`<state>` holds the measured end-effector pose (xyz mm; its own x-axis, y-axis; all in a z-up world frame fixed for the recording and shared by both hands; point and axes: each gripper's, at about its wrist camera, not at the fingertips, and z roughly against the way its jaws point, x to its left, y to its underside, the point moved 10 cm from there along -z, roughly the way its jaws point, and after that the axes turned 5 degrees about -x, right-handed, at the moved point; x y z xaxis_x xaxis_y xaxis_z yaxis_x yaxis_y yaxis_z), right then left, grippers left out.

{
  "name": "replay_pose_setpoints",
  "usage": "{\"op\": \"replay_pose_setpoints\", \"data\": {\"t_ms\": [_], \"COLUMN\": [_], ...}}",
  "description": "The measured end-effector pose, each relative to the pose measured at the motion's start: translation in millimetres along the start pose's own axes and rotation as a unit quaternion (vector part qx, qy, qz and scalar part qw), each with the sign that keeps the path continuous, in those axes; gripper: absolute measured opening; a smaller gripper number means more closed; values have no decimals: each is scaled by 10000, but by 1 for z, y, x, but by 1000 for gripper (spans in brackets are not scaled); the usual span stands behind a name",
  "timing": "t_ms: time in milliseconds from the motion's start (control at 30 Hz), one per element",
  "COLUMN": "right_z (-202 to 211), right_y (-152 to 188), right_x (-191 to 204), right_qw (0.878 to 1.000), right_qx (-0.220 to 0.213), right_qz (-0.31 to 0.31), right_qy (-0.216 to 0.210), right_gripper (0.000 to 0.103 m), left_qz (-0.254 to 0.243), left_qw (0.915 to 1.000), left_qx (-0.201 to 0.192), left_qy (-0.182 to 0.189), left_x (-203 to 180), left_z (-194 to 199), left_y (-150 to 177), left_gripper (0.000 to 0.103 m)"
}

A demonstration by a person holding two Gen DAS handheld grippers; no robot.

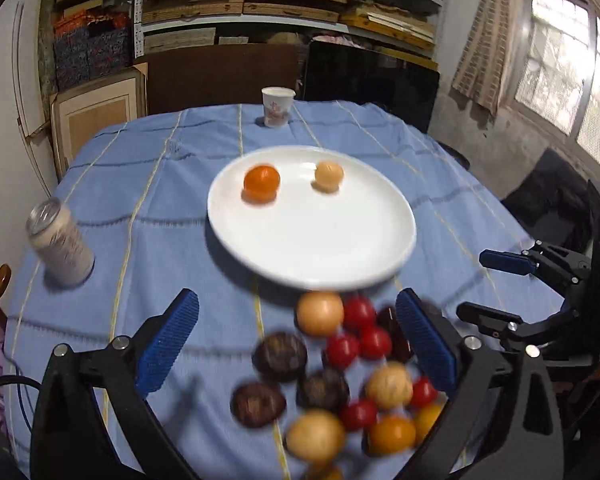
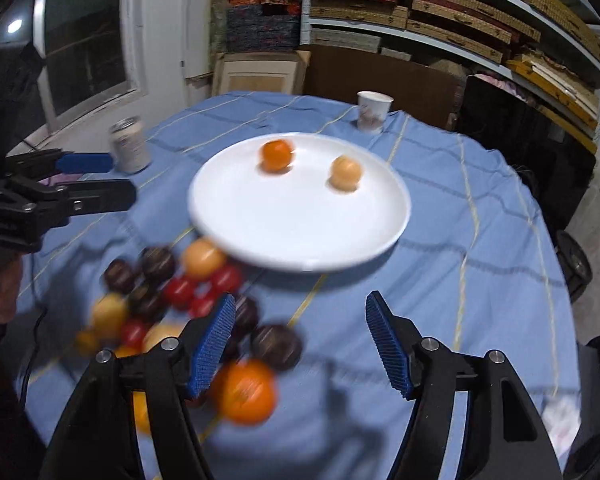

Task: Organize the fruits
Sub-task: 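Carry the orange and pear to the white plate and release both, then grasp a small yellow fruit with the left gripper while the right gripper grasps a tangerine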

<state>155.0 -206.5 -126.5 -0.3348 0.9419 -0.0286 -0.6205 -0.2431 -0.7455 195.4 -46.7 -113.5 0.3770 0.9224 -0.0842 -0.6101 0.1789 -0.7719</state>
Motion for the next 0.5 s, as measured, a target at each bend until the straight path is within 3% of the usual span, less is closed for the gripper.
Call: {"op": "replay_pose_setpoints", "data": {"t_ms": [167,267,500], "right_z": [34,40,19], "right_y": [51,65,68], "right_x": [60,84,90], "right_qw": [9987,9975,9988], "right_qx": [-15,-53,110], "right_qz": [294,432,223], "right_qy": [-425,-553,-428], "right_gripper": [68,68,68], "left_qz": [99,228,216], "left_qw": [9999,9996,9987], "left_qx": [-5,112,379], "left_qy": [-101,-140,-261], "left_x": [0,4,2], "left_z": [34,40,39], "left_y": [55,81,113], "left_gripper": [97,97,97]}}
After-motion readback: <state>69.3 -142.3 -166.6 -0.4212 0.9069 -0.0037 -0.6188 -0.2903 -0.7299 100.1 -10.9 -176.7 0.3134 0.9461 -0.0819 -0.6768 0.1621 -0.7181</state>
